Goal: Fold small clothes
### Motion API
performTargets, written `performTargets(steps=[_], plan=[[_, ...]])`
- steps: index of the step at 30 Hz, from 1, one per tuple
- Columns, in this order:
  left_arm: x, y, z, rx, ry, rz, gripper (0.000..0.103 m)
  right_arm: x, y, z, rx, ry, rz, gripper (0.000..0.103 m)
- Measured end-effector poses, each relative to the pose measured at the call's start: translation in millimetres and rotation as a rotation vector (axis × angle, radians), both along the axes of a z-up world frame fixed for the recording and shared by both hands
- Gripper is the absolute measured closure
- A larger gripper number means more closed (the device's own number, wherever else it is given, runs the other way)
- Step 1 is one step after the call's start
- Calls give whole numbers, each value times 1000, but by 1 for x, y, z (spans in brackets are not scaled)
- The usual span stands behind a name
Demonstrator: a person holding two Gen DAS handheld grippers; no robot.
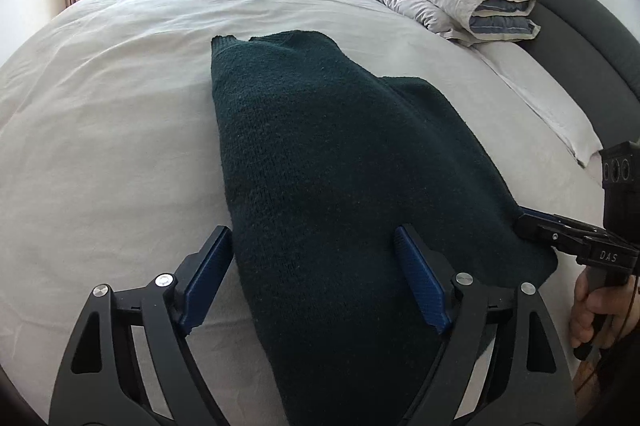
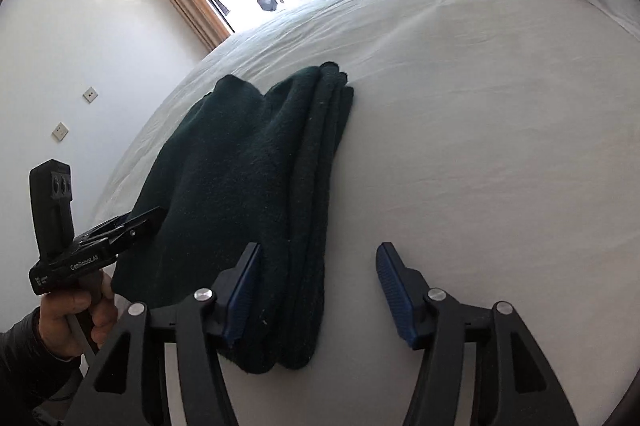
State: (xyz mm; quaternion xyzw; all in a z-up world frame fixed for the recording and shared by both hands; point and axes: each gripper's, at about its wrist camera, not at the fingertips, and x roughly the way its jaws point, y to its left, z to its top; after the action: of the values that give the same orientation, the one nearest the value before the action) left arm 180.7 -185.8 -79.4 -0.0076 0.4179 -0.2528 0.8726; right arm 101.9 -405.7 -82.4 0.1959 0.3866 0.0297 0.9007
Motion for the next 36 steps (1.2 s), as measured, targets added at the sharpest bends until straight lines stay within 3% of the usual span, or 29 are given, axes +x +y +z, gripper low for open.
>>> performTargets(steps=[3, 5, 8, 11, 13, 16, 18, 21, 23, 26, 31, 36], plan=[[-11, 26, 18, -23, -83, 79, 21, 2, -13, 15, 108, -57, -26, 34], [-7, 41, 25, -41, -90, 111, 21, 5, -33, 13, 211, -67, -32, 30], [18, 57, 18, -83, 6, 131, 21, 38, -37, 5, 335, -4, 4, 29], [43, 71, 2, -261, 165, 131, 21, 67, -33, -15, 393, 99, 15, 29], [55, 67, -13, -311, 266, 108, 21, 83, -30, -30, 424, 160, 17, 29], [61, 44, -16, -285, 279, 20, 21, 94, -22, -33, 447, 150, 48, 33], [65, 26, -19, -279, 323, -44, 21, 99, -21, -40, 460, 170, 38, 51], [67, 5, -20, -221, 325, -90, 35, 96, -15, -48, 457, 185, 23, 69], [70, 7, -20, -241, 339, -82, 52, 91, -7, -38, 397, 177, 17, 71], [68, 15, -16, -267, 323, -92, 65, 89, 14, -16, 292, 151, 20, 74], [58, 41, 8, -284, 279, -68, 67, 85, 51, 20, 250, 67, 57, 75], [58, 101, 53, -309, 209, -36, 67, 108, 93, 48, 287, -4, 144, 75]])
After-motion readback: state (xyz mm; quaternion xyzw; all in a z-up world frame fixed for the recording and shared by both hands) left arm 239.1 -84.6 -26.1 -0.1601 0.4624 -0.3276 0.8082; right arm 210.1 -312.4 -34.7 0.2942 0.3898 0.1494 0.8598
